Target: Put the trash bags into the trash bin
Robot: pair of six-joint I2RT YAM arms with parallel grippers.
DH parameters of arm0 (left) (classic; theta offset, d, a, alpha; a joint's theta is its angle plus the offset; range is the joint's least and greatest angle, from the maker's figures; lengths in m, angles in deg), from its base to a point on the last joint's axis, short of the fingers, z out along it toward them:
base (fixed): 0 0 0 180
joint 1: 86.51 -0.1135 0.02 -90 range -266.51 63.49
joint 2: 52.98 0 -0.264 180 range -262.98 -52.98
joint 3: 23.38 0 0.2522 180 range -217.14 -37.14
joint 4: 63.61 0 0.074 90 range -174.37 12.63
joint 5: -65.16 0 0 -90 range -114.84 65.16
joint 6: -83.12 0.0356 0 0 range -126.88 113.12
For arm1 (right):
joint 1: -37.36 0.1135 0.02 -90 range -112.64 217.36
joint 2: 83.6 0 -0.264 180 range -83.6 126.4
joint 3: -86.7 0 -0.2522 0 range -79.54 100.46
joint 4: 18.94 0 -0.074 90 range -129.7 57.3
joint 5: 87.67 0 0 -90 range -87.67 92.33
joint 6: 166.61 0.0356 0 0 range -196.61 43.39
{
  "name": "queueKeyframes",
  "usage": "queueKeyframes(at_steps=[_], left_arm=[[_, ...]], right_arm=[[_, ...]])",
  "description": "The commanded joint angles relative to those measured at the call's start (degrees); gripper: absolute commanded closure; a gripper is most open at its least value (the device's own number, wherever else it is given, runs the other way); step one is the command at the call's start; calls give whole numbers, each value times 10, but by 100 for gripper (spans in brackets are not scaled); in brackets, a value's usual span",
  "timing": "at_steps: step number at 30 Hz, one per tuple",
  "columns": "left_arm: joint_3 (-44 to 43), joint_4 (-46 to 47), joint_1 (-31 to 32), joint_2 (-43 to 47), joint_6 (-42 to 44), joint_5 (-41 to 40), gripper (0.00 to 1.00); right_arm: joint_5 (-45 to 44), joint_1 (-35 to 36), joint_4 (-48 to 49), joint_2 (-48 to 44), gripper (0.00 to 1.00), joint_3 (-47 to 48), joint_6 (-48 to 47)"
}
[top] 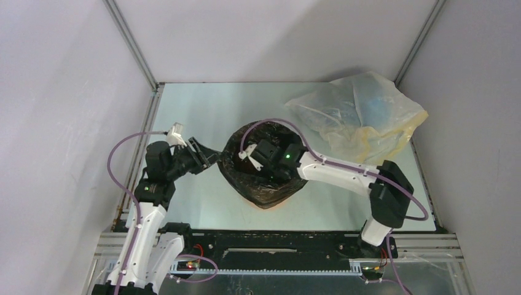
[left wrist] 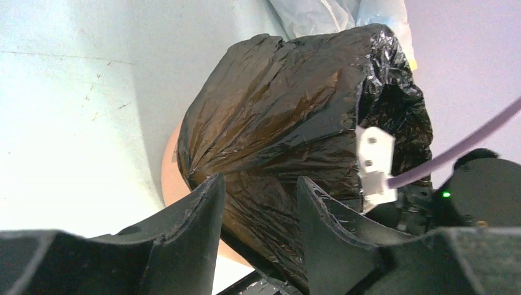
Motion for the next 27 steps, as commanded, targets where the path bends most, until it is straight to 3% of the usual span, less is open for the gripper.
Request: queueKeyframes(at_steps=[1,9,13,16,19,20,24,27], left_arm=[[-39,-10,0,13,26,-6,46],[-79,-49,0,25,47,-28,41],[-115,-72,1,24,72,-22,28],[-151,-105,11,12,100,-35,20],[-206,-161,59,-18,142,-95,20],[-227,-181,81,-32,153,-126,20],[-292,-241,147,-88,172,-217,20],[-324,-269,176,-117,176,-275,20]], right_arm=[[-22,-8,-34,-66,100,56,3],[-53,-12,-85,-91,99,157,10],[-61,-11,-68,-145,97,166,33],[-81,-19,-49,-203,77,147,53],[-107,-30,-32,-260,40,116,68],[-119,-33,-27,-279,32,104,72],[-181,-44,9,-353,13,48,89],[-216,-64,24,-401,6,11,108]])
